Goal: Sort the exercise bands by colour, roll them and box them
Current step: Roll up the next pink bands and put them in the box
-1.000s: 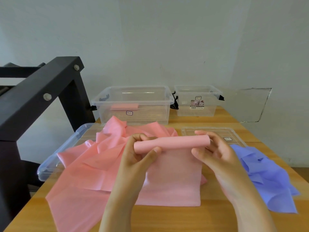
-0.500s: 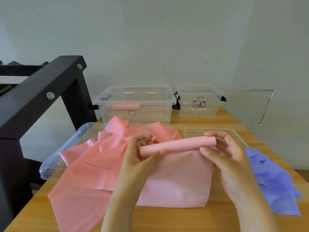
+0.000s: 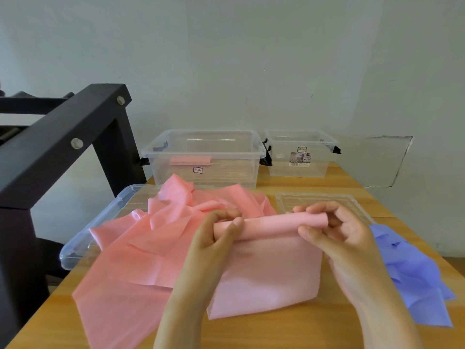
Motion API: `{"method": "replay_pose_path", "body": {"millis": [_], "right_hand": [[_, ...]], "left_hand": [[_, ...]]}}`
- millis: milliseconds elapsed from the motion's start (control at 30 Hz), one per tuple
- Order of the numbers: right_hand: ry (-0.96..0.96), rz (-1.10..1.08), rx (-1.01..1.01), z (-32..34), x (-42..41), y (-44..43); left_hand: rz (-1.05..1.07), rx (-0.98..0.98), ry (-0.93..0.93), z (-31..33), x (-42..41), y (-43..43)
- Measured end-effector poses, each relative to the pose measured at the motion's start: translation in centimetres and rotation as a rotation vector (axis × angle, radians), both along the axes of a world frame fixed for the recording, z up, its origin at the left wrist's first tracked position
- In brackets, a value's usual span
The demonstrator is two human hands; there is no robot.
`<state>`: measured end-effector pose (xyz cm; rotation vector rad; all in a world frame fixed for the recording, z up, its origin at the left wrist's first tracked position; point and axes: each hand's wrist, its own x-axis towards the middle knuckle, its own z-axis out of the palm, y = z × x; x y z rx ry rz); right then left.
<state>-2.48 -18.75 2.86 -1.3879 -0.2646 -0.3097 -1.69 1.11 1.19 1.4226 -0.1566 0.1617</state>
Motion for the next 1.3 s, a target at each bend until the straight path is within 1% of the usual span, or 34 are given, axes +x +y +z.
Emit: {"method": "replay_pose_path", "body": {"millis": [100, 200, 267, 367, 467, 567, 633, 767, 867, 1000, 1100, 1200, 1300], "right_hand": [[0.081, 0.050, -0.038, -0.06, 0.02, -0.07], [0.127, 0.012, -0.025, -0.14, 0.11, -0.01], [0.093, -0.006, -0.038, -0.13, 0.09, -0.04], [0.025, 0.018, -0.040, -0.03, -0.10, -0.07], [0.034, 0.005, -0.040, 0.09, -0.12, 0.07], [0.069, -0.054, 0.041, -0.06, 0.21, 0.27], [0.095, -0.106, 0.084, -0.22, 0.45, 0.34], [0.108, -0.181, 0.046, -0.71, 0.76, 0.20], [0.112, -0.207, 0.066, -0.73, 0.77, 0.09], [0.075, -0.163, 0.101, -0.53, 0.75, 0.09], [0.045, -0.106, 0.142, -0.41, 0.74, 0.11], [0.019, -0.049, 0.118, -0.38, 0.66, 0.10], [0.016, -0.037, 0.085, -0.52, 0.63, 0.12]], "left_hand": [[0.001, -0.033, -0.037, 0.21, 0.10, 0.36], [0.010, -0.112, -0.043, 0.44, 0.12, 0.46], [0.027, -0.070, -0.012, 0.29, 0.05, 0.22], [0.048, 0.058, -0.007, 0.14, -0.07, -0.07], [0.051, 0.035, -0.033, 0.19, 0.01, 0.07], [0.067, -0.027, -0.073, 0.45, -0.06, 0.20], [0.076, -0.058, -0.066, 0.48, -0.07, 0.15], [0.070, 0.001, -0.092, 0.30, 0.06, 0.22], [0.082, 0.011, -0.097, 0.32, 0.02, 0.12], [0.133, 0.047, -0.083, 0.46, 0.00, 0.02], [0.124, 0.048, -0.039, 0.30, 0.07, -0.02], [0.114, 0.013, -0.012, 0.13, 0.12, 0.00], [0.099, -0.018, -0.039, 0.32, 0.11, 0.09]]}}
